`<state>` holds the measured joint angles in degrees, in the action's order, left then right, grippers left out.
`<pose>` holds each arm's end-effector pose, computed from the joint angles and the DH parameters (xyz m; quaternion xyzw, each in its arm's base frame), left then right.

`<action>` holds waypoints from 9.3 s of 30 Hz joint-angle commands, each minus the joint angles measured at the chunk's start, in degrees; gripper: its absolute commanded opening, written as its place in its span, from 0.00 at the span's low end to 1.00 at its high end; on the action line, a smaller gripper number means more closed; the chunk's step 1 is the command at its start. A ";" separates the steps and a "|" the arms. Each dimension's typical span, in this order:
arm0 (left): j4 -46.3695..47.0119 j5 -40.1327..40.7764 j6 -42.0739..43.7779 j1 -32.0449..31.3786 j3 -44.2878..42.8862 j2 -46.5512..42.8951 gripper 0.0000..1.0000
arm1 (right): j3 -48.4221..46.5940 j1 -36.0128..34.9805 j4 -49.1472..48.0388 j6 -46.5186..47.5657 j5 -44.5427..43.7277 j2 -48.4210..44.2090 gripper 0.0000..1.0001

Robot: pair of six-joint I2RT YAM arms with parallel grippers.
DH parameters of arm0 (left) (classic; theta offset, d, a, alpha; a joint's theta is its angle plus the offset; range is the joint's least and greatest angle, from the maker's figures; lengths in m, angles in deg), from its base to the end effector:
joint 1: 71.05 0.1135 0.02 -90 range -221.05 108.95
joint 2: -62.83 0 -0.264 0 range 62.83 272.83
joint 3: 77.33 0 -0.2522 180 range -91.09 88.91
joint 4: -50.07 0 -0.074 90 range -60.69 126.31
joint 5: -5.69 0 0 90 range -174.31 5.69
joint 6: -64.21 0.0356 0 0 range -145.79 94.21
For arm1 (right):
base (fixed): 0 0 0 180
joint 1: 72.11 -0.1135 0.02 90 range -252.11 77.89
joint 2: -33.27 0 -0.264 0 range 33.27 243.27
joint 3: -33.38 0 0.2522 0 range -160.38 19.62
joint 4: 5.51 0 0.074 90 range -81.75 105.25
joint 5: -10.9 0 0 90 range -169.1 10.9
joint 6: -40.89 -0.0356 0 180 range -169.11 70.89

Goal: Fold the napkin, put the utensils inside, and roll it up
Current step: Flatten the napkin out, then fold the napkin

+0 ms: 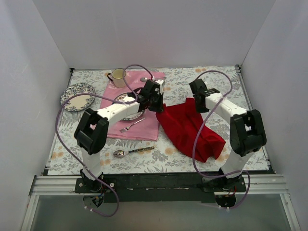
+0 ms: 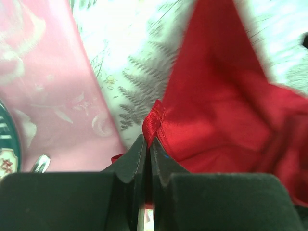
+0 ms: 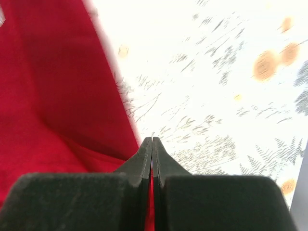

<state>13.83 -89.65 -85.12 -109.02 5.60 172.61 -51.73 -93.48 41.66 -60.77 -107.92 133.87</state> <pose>0.3348 -0.2655 0.2239 -0.1573 0.9223 -0.2917 0.1986 0.3414 0.1152 0.2122 -0.0210 0.9427 -0.1668 0.2882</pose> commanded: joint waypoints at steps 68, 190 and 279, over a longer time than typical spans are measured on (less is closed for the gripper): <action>19.92 -24.18 7.47 4.40 -5.83 -37.15 0.00 | -7.48 -6.15 -13.81 20.80 -0.19 -45.03 0.01; 8.41 -6.87 -6.76 -4.39 4.02 -16.33 0.54 | 30.09 -2.01 -2.91 -14.25 38.03 -32.37 0.72; 8.59 -0.72 -7.90 -0.52 16.77 -35.77 0.79 | 28.11 -45.87 -7.92 -11.28 19.07 -12.27 0.40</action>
<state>22.86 -90.94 -93.14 -110.42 21.42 140.11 -27.21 -139.20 33.14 -70.69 -88.42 119.90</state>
